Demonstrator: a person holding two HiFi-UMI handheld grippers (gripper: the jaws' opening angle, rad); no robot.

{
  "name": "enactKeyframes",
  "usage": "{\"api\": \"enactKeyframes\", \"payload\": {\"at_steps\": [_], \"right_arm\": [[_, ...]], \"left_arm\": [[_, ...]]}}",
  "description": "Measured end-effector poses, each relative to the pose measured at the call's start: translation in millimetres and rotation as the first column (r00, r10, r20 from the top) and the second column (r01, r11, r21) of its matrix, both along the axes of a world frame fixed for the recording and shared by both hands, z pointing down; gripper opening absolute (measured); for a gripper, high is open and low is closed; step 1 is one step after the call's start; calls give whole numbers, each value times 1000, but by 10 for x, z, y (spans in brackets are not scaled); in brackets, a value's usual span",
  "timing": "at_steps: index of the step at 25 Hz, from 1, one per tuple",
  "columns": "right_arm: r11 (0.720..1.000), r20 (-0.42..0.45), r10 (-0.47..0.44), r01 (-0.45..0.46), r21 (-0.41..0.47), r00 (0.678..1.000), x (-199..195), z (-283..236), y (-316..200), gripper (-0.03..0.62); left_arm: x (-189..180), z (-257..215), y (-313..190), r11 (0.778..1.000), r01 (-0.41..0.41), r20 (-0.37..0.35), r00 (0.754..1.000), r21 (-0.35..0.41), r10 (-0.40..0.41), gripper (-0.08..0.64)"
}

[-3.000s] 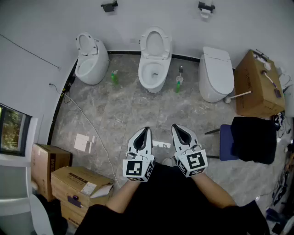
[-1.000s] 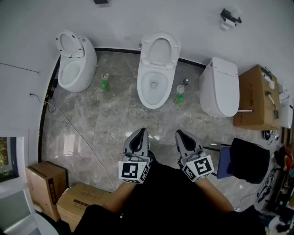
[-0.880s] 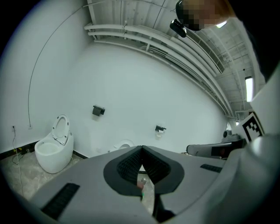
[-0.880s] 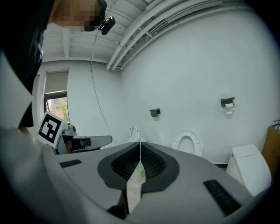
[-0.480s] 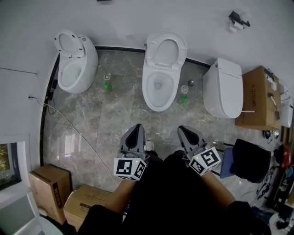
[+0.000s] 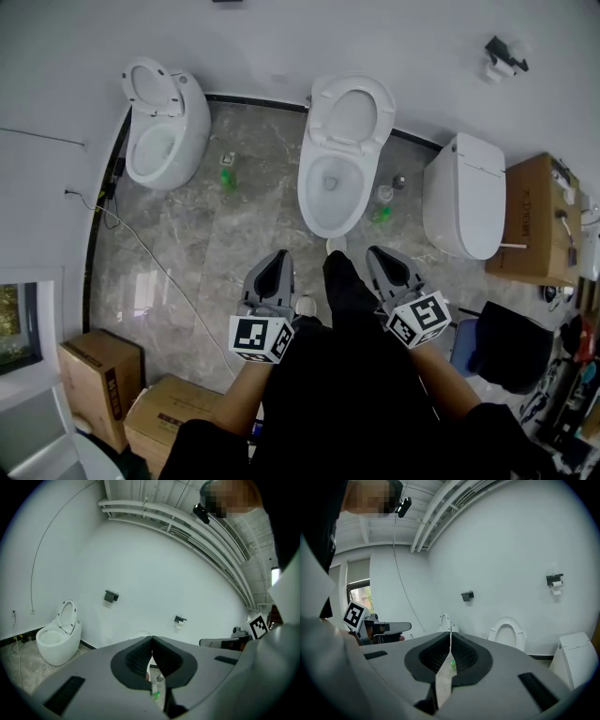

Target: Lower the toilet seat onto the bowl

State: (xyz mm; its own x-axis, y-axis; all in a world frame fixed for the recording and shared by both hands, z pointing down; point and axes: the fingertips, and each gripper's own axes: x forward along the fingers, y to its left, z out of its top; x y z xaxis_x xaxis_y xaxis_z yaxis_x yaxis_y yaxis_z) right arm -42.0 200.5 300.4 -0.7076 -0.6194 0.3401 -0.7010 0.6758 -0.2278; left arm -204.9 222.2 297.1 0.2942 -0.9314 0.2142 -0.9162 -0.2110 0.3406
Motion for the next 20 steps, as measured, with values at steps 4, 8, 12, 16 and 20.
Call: {"api": "enactKeyframes", "payload": {"at_steps": [4,8,12,16,20], "right_arm": [[1000,-3,-12,12,25,1000,166,5,-587,32],[1000,-17,-19,19,13,1000,407,177,-1279,31],[999,-37,24,-25,-28,999,755,507,-1971,32],[998,-56,49,-50,-29,997,971,769,-2658,32],[999,-62,33,-35,-34,998,975,927,-3184,32]], "left_arm": [[114,-3,-490,1000,3,-4,1000,21,-3,8],[386,168,-1126,998,-61,12,998,8,61,9],[654,523,-1801,990,-132,9,991,-42,132,9],[896,811,-2492,972,-228,5,974,-54,228,9],[1001,942,-3057,966,-256,-1,967,-42,256,9]]}}
